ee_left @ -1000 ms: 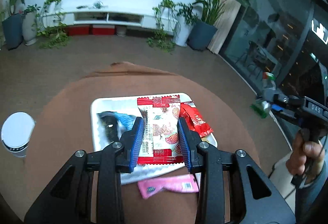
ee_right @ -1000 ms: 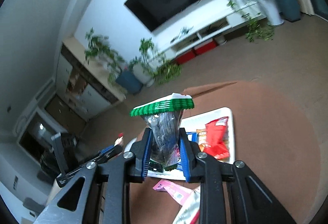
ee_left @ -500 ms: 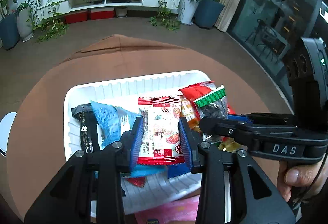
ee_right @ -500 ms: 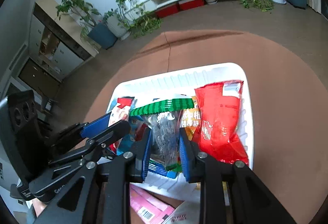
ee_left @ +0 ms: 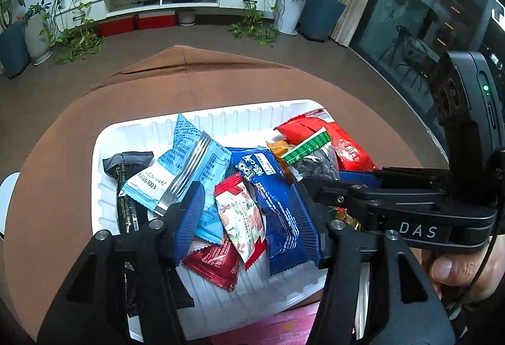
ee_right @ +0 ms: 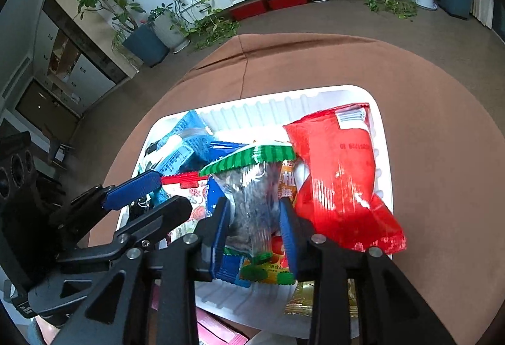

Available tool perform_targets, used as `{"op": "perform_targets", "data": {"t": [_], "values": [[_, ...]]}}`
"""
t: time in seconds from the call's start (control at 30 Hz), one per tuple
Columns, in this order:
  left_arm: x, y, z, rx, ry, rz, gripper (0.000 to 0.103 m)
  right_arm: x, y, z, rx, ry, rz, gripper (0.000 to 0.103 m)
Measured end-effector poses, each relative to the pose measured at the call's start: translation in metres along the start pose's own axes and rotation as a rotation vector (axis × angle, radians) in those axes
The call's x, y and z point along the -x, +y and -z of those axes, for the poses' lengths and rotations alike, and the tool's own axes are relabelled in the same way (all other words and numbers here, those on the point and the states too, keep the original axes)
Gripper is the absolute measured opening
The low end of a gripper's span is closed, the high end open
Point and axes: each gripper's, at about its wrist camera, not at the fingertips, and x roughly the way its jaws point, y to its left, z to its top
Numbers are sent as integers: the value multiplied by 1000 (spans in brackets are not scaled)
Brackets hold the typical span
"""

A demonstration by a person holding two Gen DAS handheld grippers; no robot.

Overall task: Organize snacks
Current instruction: 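Withdraw both tools from the tray toward the pink bar and white bag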

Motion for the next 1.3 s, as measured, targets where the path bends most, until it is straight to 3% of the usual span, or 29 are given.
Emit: {"op": "perform_targets", "data": {"t": [0.2,0.3,0.37,0.43,0.57,0.7,0.87,0.97,1.1,1.3], "values": [[19,2,5,11,-46,7,70,12,-4,4,-33,-34,-12,59],[38,-1,12,0,-72,19,81,29,0,8,-33,-70,-32,66],[49,-3,18,-20,-80,38,94,45,3,16,-32,-99,-63,73],[60,-7,29,-54,-88,56,101,66,2,31,-47,-145,-93,82],[78,-12,59,-152,-88,50,103,105,-12,77,-120,-243,-156,95],[80,-24,95,-280,-18,5,103,127,-28,125,-193,-268,-172,96],[85,-41,126,-422,-14,74,103,138,-45,181,-292,-272,-177,96],[78,-56,139,-543,21,72,103,134,-44,207,-304,-248,-166,96],[59,-73,147,-690,83,49,103,122,-39,219,-293,-193,-169,96],[40,-72,133,-726,164,85,102,121,-31,219,-256,-193,-186,96]]}}
